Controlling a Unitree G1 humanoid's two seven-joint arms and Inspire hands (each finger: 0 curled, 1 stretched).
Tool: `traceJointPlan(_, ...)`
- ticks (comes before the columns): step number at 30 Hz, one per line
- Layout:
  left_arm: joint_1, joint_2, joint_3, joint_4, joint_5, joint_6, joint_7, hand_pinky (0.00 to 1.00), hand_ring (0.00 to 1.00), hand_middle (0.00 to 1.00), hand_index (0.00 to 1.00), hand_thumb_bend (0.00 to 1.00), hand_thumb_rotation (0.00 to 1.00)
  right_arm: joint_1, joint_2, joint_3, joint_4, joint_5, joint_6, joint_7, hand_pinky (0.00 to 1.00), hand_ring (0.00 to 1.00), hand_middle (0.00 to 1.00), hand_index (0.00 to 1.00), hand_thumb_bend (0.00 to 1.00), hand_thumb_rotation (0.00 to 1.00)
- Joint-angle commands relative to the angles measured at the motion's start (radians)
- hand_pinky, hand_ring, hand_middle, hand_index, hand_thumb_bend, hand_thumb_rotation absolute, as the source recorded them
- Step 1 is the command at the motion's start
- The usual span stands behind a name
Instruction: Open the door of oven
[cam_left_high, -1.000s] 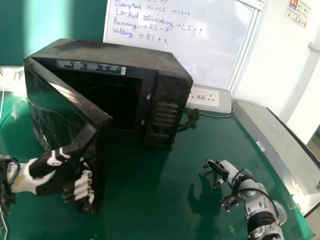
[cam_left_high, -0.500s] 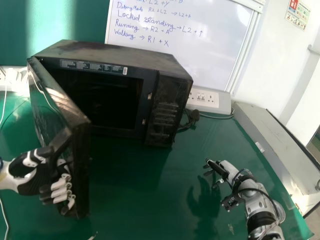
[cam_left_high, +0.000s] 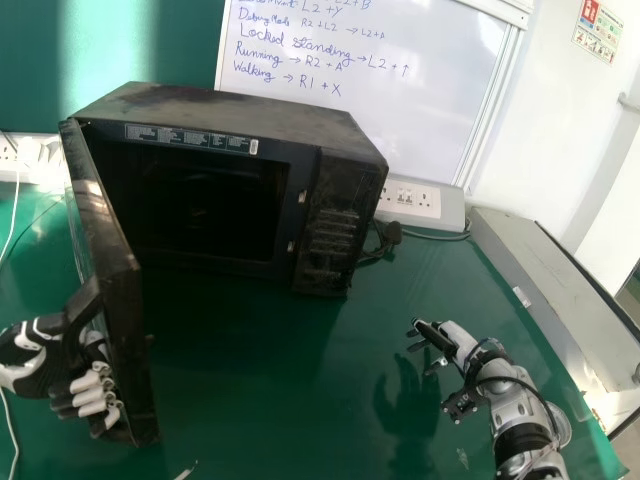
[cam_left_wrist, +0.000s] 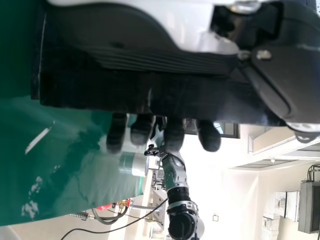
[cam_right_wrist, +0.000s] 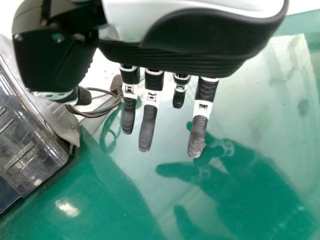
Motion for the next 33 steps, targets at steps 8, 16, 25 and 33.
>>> traceJointPlan(8,-0.125,0.168,0.535,0.631,-0.124,-0.207,0.580,0.00,0.00,0.02,0.05,0.59,0.97,0.047,-0.016,0.008,0.036,-0.018,0.026,0.010,0.48,0.51,0.62,0.75,0.54,0.90)
traceJointPlan(16,-0.127,0.209,0.563,0.776,-0.154,-0.258,0.622,0.00,0.00,0.02,0.05,0.60,0.99,0.050,-0.018,0.002,0.034,-0.011,0.021,0.013,0.43,0.50,0.64,0.75,0.52,0.87)
traceJointPlan(25,-0.179,0.262,0.607,0.902,-0.118,-0.267,0.701,0.00,0.00,0.02,0.03,0.71,0.89,0.048,-0.019,0.006,0.037,-0.016,0.020,0.012,0.50,0.53,0.64,0.76,0.53,0.91)
traceJointPlan(33,-0.227,0.300,0.619,0.950,-0.076,-0.263,0.710,0.00,0.00,0.03,0.06,0.70,0.86,0.048,-0.019,0.004,0.037,-0.016,0.021,0.010,0.47,0.51,0.63,0.75,0.52,0.88)
